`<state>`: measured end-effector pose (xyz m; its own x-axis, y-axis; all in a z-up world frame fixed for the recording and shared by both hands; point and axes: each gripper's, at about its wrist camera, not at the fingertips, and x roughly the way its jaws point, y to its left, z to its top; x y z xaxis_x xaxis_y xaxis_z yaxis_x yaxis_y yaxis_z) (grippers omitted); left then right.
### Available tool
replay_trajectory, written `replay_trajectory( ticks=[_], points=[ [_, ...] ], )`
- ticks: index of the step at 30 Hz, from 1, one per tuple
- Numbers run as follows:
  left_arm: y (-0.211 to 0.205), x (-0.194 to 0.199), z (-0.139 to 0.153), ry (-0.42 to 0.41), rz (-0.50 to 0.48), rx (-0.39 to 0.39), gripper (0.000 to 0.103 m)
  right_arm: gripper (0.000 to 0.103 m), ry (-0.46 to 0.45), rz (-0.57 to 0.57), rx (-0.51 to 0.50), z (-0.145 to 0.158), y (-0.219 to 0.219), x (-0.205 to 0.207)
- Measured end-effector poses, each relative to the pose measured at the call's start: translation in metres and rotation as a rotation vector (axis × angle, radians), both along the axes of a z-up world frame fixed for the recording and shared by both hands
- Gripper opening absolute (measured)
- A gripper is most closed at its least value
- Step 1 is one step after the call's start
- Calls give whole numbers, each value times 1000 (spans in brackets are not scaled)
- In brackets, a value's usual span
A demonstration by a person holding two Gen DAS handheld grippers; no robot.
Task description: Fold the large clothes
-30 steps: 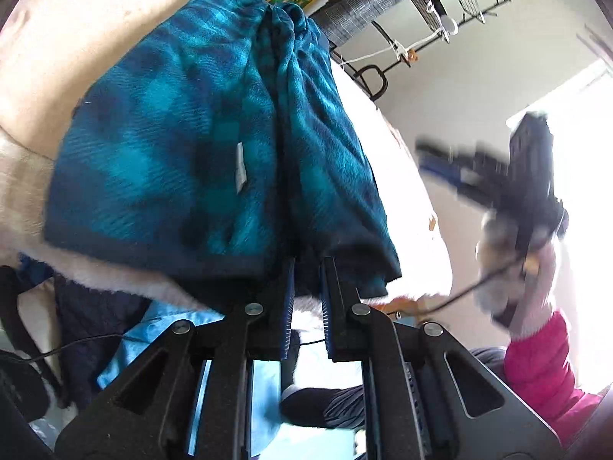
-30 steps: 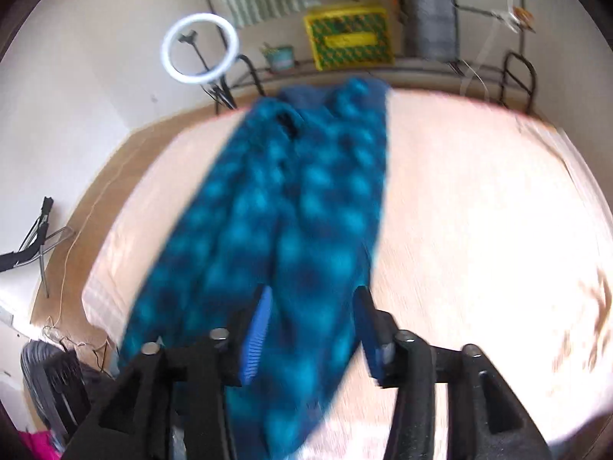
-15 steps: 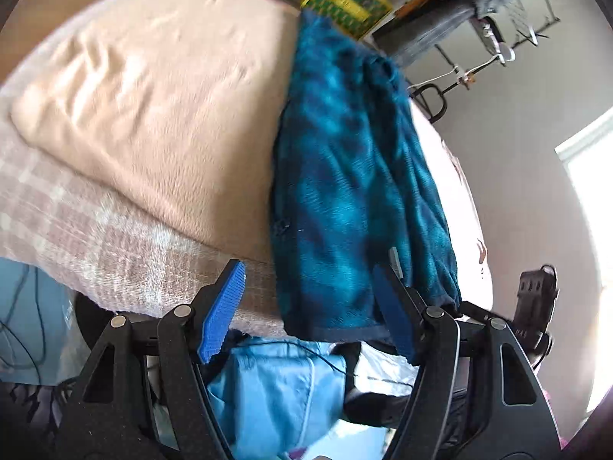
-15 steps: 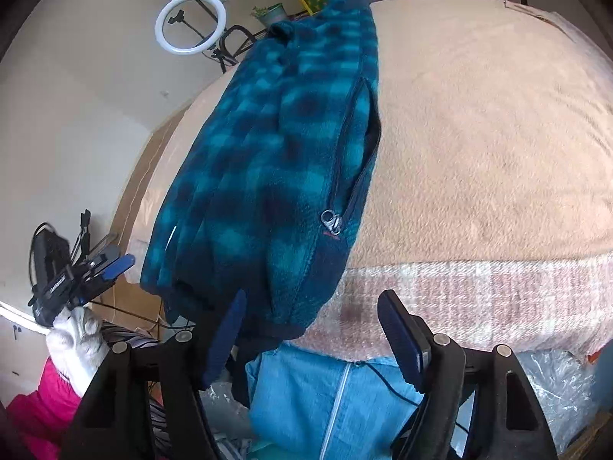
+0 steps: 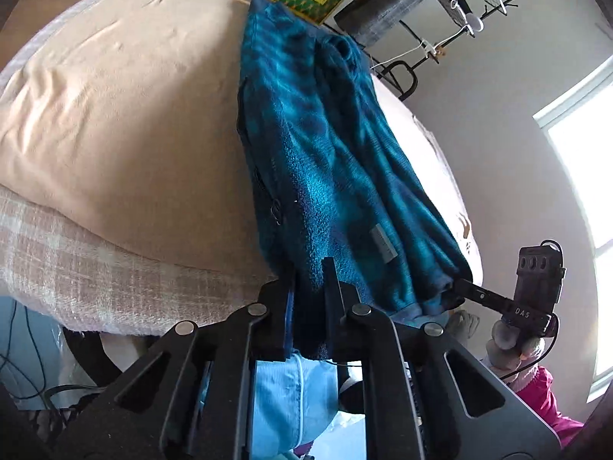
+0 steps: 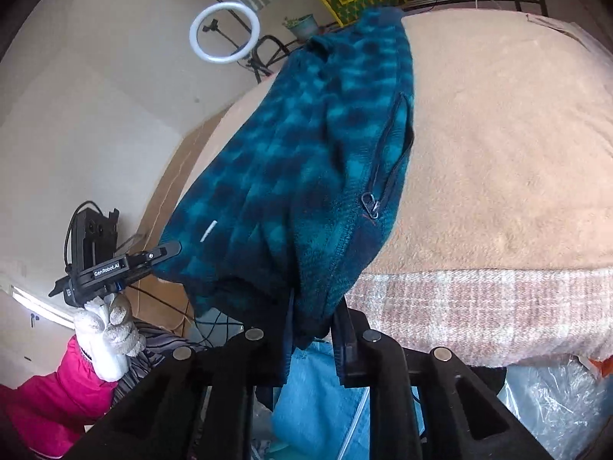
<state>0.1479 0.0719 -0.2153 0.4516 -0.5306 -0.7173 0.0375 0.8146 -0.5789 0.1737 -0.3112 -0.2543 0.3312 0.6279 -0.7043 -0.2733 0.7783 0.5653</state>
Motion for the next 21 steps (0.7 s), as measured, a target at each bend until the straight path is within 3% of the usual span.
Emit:
replay_trajectory(
  ticks=[2,5,6,7,8,9,10,14,16,18,21],
  points=[
    [-1,4,-16,48,-10,27,10,15,45,-6,-7,-14,-1,3],
    [5,7,-30,78,16,-18,11,16,72,34,-91,-34,18,4],
    [10,7,-28,82,24,-41,18,17,54,47,-112,-32,23,4],
    [12,7,-27,82,30,-56,36,24,35,59,-114,-28,24,3],
    [15,6,-26,77,36,-70,47,28,31,55,-103,-25,22,3],
    [20,7,-25,72,49,-88,62,39,31,41,-96,-23,19,3],
    [22,9,-25,74,53,-104,63,51,30,16,-88,-22,13,5],
    [10,21,-35,132,-7,-152,63,54,62,-22,-7,-23,-9,23],
    [-3,19,-38,146,-57,-133,43,53,80,-2,9,-30,-2,26],
    [-11,17,-38,123,-85,-88,34,50,104,35,25,-37,9,25],
    [-10,18,-30,121,-94,-116,26,35,124,78,13,-46,25,24]
  ],
)
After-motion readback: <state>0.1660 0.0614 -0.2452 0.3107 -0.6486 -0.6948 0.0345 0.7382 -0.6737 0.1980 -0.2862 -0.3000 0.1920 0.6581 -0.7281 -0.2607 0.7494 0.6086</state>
